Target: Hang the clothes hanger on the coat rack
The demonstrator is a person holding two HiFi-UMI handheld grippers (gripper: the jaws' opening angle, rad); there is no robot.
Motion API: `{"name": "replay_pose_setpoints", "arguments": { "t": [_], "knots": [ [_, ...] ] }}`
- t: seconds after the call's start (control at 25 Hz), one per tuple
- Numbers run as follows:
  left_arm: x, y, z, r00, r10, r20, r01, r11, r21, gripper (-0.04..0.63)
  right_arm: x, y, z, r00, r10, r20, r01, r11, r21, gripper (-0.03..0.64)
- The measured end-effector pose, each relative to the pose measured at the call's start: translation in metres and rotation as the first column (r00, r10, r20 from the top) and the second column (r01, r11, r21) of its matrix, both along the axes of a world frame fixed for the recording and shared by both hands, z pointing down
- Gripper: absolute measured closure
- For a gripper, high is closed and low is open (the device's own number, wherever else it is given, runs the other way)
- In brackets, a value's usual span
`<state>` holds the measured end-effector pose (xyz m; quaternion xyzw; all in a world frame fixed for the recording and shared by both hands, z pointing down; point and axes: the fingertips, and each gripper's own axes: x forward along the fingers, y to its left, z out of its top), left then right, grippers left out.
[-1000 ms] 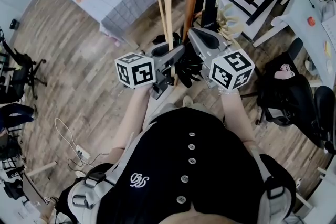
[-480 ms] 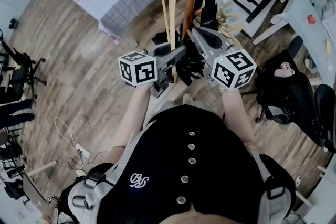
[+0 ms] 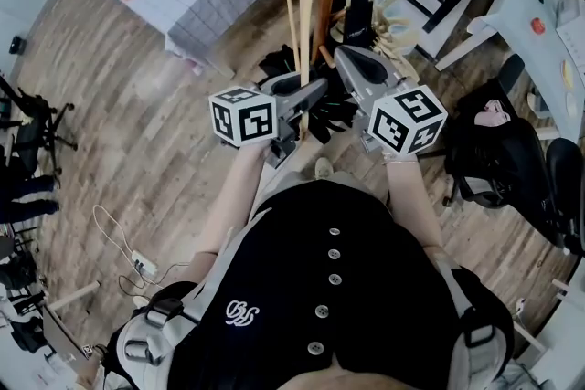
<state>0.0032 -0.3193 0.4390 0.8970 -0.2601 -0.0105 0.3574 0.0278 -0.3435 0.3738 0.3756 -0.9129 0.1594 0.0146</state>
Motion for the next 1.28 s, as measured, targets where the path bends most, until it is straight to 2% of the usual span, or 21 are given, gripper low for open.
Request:
{"name": "replay_pose_setpoints", "arguments": {
  "t": [0.32, 0.56, 0.76, 0.92, 1.04, 1.28],
  "knots": [
    [0.008, 0.001, 0.003, 1.0, 0.019, -0.025, -0.019, 1.0, -0.008, 0.463, 0.006, 0.006, 0.005, 1.0, 0.016, -0.014, -0.016, 1.0, -0.011, 0.617],
    [0.016, 0.003, 0.0, 0.998, 0.038, -0.053, -0.037, 0.999, 0.017, 0.457, 0.013, 0.01, 0.007, 0.999, 0.034, -0.022, -0.035, 0.999, -0.02, 0.617],
    [0.021, 0.002, 0.004, 0.999, 0.035, 0.041, -0.038, 0.996, 0.075, 0.434, 0.016, 0.015, 0.011, 0.999, 0.044, -0.027, -0.044, 0.999, -0.031, 0.617],
    [0.024, 0.001, 0.005, 0.998, 0.021, 0.064, -0.026, 0.996, 0.08, 0.431, 0.016, 0.018, 0.011, 0.999, 0.045, -0.027, -0.046, 0.998, -0.032, 0.617],
    [0.024, 0.0, 0.006, 0.993, -0.004, 0.116, -0.009, 0.994, 0.106, 0.422, 0.016, 0.02, 0.011, 0.998, 0.051, -0.024, -0.052, 0.998, -0.033, 0.617],
    [0.021, 0.002, 0.007, 0.981, -0.017, 0.195, -0.012, 0.99, 0.143, 0.362, 0.02, 0.023, 0.01, 0.997, 0.078, -0.023, -0.079, 0.996, -0.029, 0.617]
  ]
}}
